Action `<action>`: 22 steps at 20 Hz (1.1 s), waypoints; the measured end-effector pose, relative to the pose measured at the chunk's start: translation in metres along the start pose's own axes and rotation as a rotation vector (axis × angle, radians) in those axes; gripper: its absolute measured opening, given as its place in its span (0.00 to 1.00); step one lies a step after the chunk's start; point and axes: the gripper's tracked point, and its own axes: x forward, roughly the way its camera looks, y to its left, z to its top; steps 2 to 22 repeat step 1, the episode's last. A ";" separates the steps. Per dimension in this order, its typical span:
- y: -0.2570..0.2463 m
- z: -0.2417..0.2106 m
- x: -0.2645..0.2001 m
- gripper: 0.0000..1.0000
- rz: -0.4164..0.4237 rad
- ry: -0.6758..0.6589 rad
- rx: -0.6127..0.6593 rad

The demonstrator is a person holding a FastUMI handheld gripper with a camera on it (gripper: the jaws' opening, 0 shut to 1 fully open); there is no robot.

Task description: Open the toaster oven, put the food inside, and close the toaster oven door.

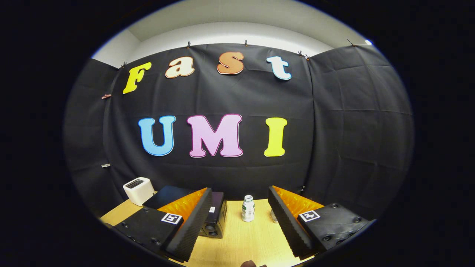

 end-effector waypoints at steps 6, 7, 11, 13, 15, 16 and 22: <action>0.000 0.001 0.000 0.98 -0.002 -0.004 -0.003; 0.000 0.001 0.000 0.98 -0.002 -0.004 -0.003; 0.000 0.001 0.000 0.98 -0.002 -0.004 -0.003; 0.000 0.001 0.000 0.98 -0.002 -0.004 -0.003; 0.000 0.001 0.000 0.98 -0.002 -0.004 -0.003; 0.000 0.001 0.000 0.98 -0.002 -0.004 -0.003; 0.000 0.001 0.000 0.98 -0.002 -0.004 -0.003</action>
